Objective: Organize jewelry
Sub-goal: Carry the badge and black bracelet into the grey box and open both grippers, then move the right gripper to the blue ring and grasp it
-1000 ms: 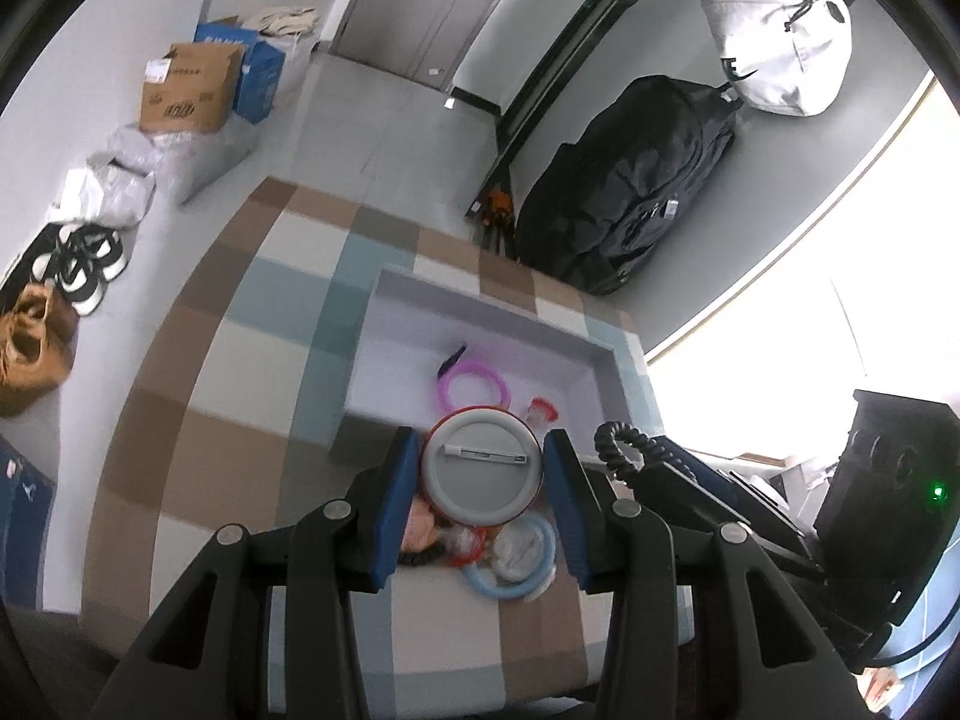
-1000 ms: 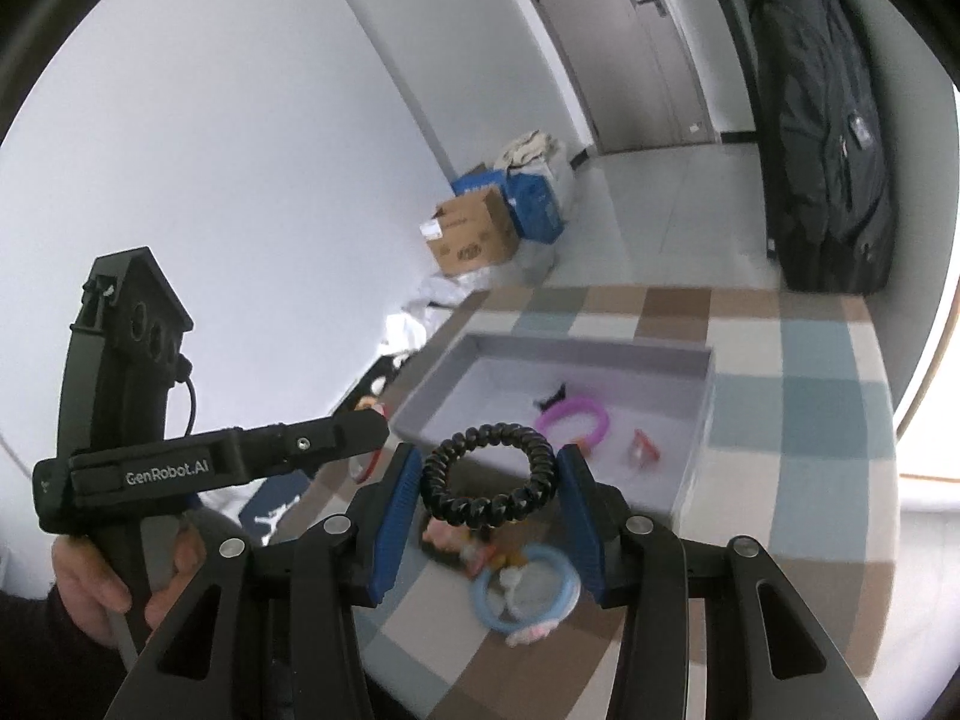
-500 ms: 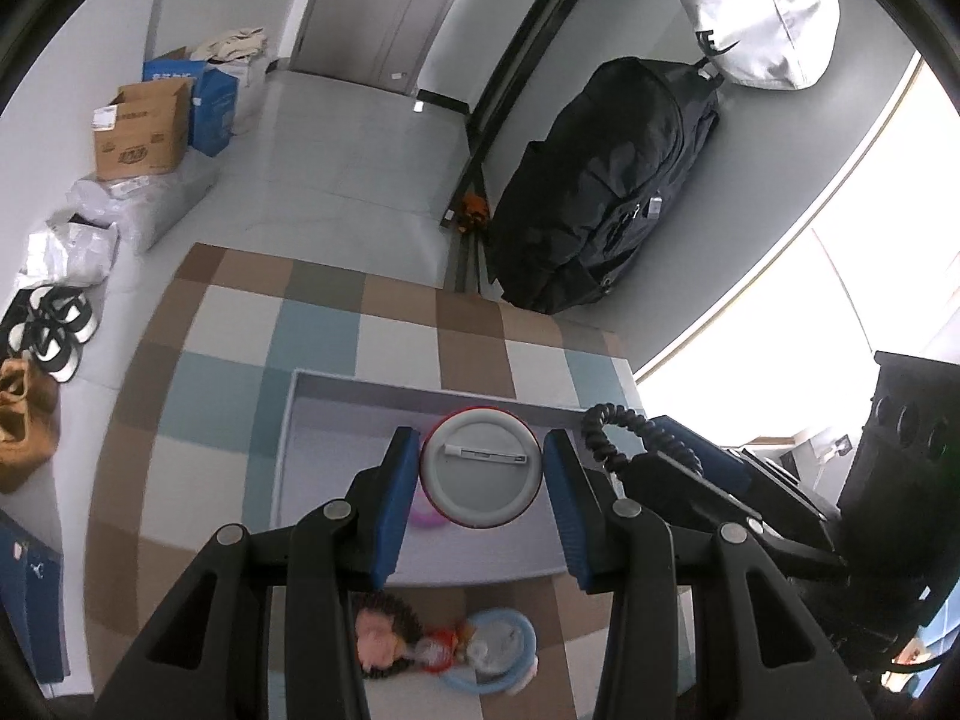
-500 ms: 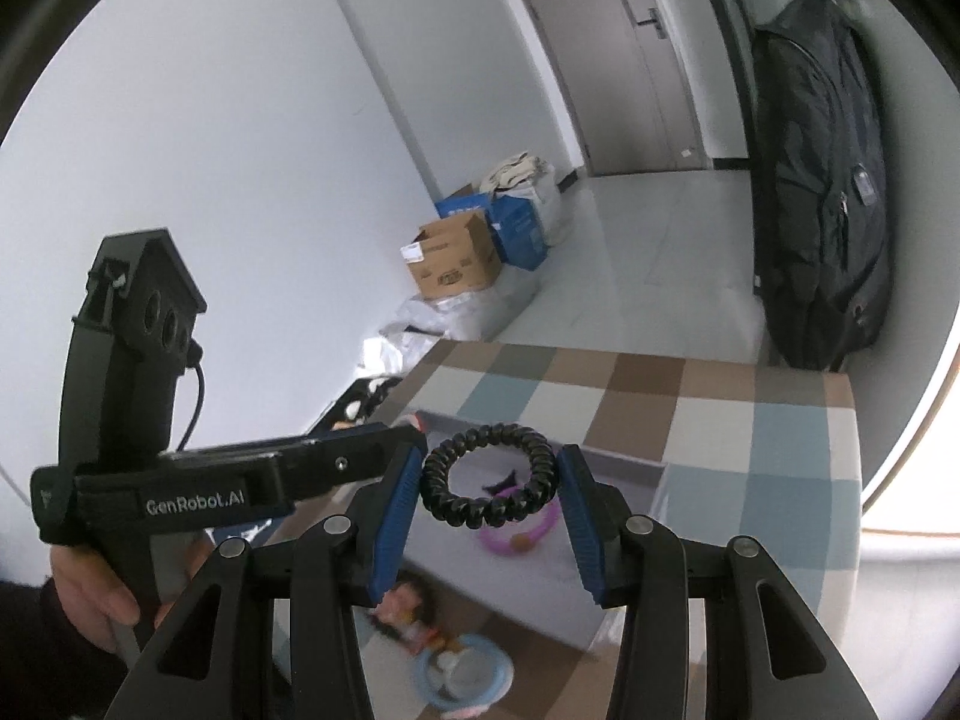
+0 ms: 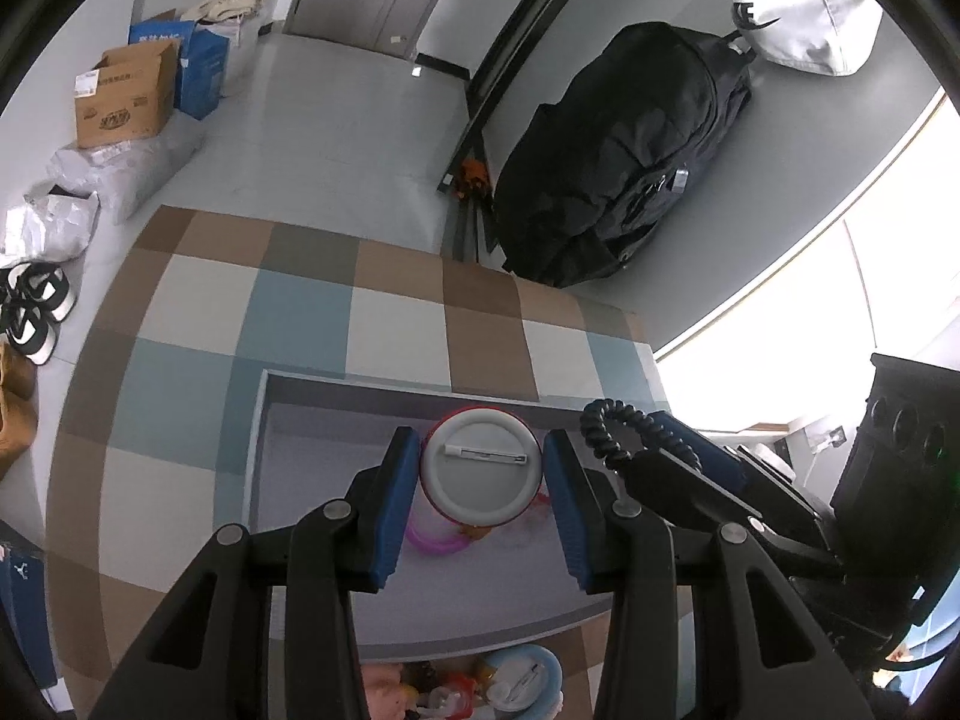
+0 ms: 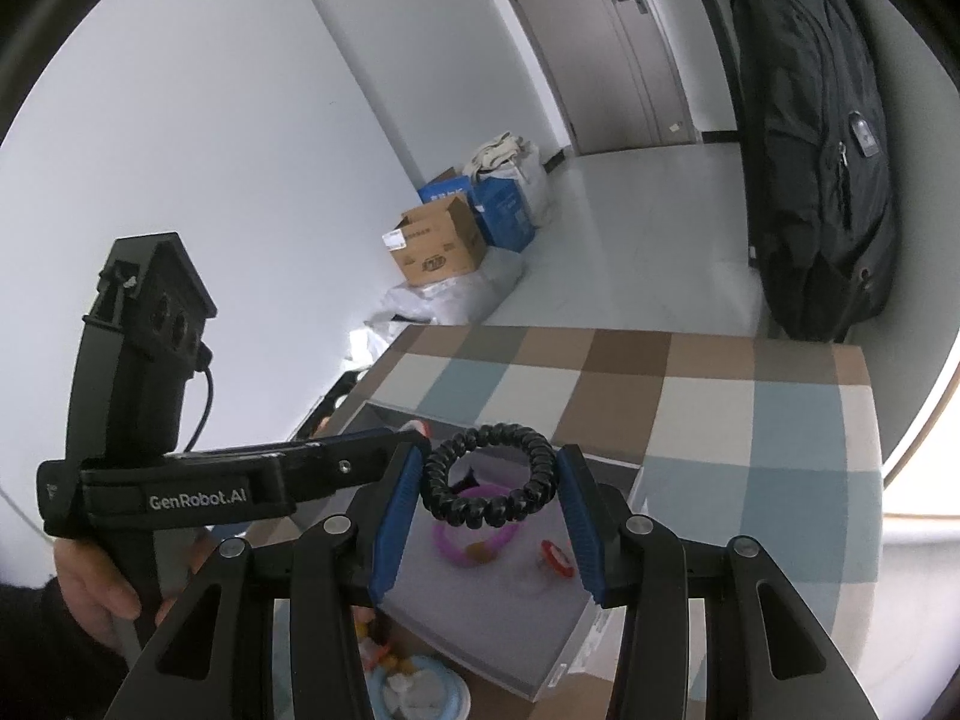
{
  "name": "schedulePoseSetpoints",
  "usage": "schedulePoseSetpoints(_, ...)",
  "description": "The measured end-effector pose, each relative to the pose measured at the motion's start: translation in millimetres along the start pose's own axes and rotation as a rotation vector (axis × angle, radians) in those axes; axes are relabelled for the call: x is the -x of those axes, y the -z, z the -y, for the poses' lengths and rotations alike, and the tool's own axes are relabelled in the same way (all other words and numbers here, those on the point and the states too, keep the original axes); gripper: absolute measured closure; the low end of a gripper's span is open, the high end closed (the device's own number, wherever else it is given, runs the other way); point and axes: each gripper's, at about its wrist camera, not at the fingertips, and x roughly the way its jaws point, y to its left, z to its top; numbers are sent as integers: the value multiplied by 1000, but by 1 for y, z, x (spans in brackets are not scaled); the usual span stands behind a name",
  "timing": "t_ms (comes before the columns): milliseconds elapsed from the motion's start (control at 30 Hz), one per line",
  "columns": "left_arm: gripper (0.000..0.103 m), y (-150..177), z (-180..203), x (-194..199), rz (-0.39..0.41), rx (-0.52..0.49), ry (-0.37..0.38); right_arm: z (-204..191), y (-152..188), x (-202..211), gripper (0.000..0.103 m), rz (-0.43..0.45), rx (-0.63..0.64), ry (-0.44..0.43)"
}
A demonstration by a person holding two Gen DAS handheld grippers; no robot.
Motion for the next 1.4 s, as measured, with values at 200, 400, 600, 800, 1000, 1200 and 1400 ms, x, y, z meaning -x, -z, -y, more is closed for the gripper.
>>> schedulePoseSetpoints(200,66,0,-3,-9,-43,17,1,4,1,-9,56,-39,-3,11)
schedulePoseSetpoints(400,66,-2,-9,-12,-57,51,13,6,5,-13,51,-59,-15,22)
schedulePoseSetpoints(600,41,-5,-10,-6,-29,55,19,-1,4,1,22,1,18,8)
schedulePoseSetpoints(800,28,-7,-10,7,40,81,42,-5,8,3,12,1,35,35)
schedulePoseSetpoints(1000,28,-2,-7,12,59,62,-16,-6,11,10,1,20,24,48)
schedulePoseSetpoints(1200,28,11,-2,33,147,23,-95,-8,17,16,0,22,9,75)
schedulePoseSetpoints(1400,28,27,5,47,193,-12,-168,-14,25,27,0,38,24,103)
